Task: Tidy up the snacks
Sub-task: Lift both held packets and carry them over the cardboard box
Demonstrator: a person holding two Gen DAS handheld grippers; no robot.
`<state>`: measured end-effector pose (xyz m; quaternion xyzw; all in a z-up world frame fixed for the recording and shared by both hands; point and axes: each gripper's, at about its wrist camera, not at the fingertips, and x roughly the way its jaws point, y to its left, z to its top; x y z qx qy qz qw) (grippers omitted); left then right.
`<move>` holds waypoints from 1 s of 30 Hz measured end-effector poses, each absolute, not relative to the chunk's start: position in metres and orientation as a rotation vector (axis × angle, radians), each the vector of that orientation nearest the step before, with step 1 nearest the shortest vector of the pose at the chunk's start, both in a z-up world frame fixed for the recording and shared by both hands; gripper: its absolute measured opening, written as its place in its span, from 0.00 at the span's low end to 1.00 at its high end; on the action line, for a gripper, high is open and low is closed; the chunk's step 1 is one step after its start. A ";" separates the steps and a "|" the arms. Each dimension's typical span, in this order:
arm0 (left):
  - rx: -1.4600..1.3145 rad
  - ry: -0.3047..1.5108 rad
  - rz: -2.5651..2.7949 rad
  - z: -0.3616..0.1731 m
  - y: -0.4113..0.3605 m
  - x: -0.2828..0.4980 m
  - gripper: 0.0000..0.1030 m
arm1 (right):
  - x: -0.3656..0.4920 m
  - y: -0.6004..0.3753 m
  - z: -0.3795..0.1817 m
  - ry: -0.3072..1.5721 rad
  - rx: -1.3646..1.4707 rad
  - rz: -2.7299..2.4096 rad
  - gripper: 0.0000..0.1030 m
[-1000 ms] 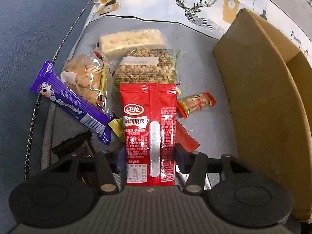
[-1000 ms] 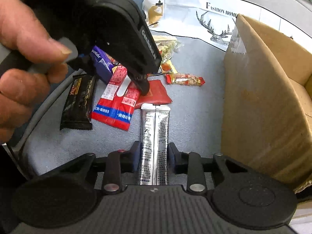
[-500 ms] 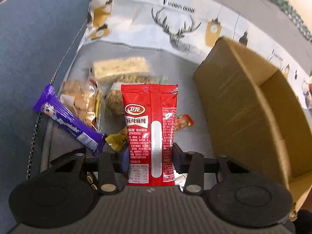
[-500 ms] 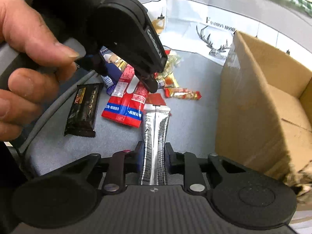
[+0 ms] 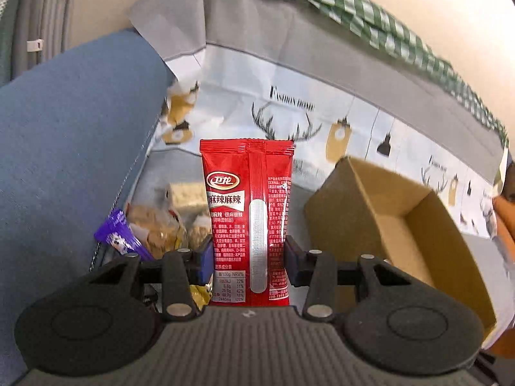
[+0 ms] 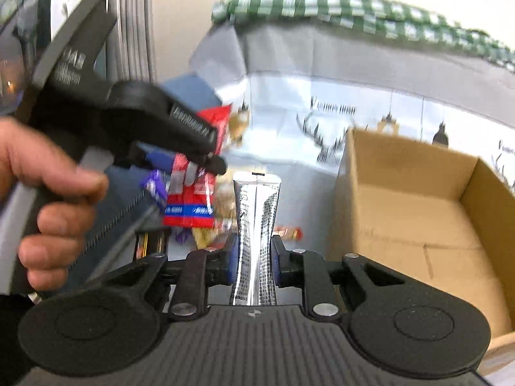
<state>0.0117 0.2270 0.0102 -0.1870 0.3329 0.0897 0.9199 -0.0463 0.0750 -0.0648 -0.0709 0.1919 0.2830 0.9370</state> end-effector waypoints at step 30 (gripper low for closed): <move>-0.338 0.505 -0.071 0.032 0.102 0.053 0.46 | 0.072 -0.098 -0.044 0.298 -0.010 0.239 0.21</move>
